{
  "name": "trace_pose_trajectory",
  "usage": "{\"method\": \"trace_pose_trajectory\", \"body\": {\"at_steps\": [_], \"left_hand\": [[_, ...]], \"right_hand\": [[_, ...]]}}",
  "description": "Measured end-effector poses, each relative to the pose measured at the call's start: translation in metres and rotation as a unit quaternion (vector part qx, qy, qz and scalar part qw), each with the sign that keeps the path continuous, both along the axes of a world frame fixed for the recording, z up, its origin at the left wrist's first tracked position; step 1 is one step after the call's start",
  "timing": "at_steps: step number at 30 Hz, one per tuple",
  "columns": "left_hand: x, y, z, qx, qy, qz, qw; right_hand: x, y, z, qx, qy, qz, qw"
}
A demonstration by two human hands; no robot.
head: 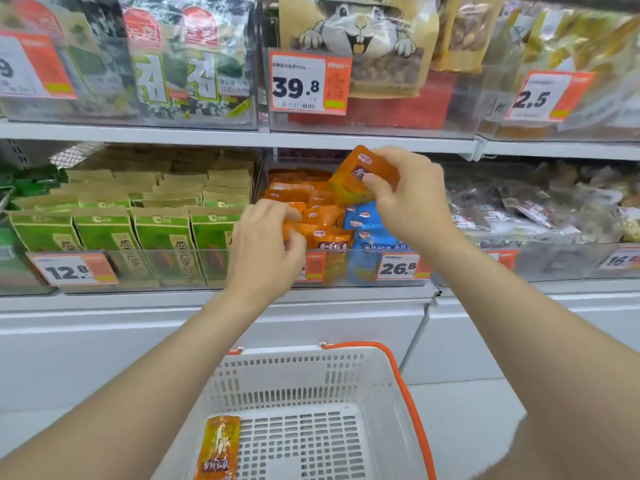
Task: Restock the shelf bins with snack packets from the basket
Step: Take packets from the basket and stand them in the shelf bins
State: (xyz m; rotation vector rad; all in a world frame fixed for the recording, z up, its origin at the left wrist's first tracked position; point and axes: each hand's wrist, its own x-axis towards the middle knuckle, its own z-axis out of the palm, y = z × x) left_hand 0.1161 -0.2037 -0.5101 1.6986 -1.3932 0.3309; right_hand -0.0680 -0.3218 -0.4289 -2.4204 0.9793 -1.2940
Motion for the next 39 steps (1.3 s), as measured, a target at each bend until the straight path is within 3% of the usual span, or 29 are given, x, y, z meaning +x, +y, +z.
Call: {"method": "trace_pose_trajectory", "body": {"at_steps": [5,8,14,18,24,30,35,37,39], "left_hand": [[0.003,-0.048,0.025,0.156,-0.069,-0.027,0.985],[0.003,-0.063,0.024,0.19,-0.082,-0.034,0.978],[0.0,-0.069,0.016,0.156,-0.068,-0.012,0.985],[0.001,-0.067,0.007,0.106,-0.077,-0.021,0.991],[0.003,-0.065,0.007,0.139,-0.05,-0.023,0.989],[0.001,-0.061,0.007,0.137,-0.036,-0.018,0.99],[0.001,-0.058,0.006,0.149,-0.055,-0.014,0.987],[0.001,-0.057,0.005,0.15,-0.061,-0.017,0.987],[0.001,-0.056,0.003,0.15,-0.059,-0.019,0.987]], "right_hand": [[0.003,-0.042,-0.01,-0.078,0.08,-0.008,0.994],[0.003,-0.053,-0.019,-0.053,0.038,0.025,0.998],[0.002,-0.054,-0.023,0.019,-0.001,0.081,0.997],[0.001,-0.055,-0.023,0.06,0.015,0.092,0.994],[0.015,-0.059,-0.023,0.081,0.073,0.109,0.988],[0.032,-0.066,-0.012,0.096,0.211,0.118,0.966],[0.047,-0.067,-0.015,0.123,0.382,0.091,0.911],[0.052,-0.066,-0.022,0.145,0.397,0.088,0.902],[0.054,-0.066,-0.023,0.139,0.359,0.079,0.92]]}}
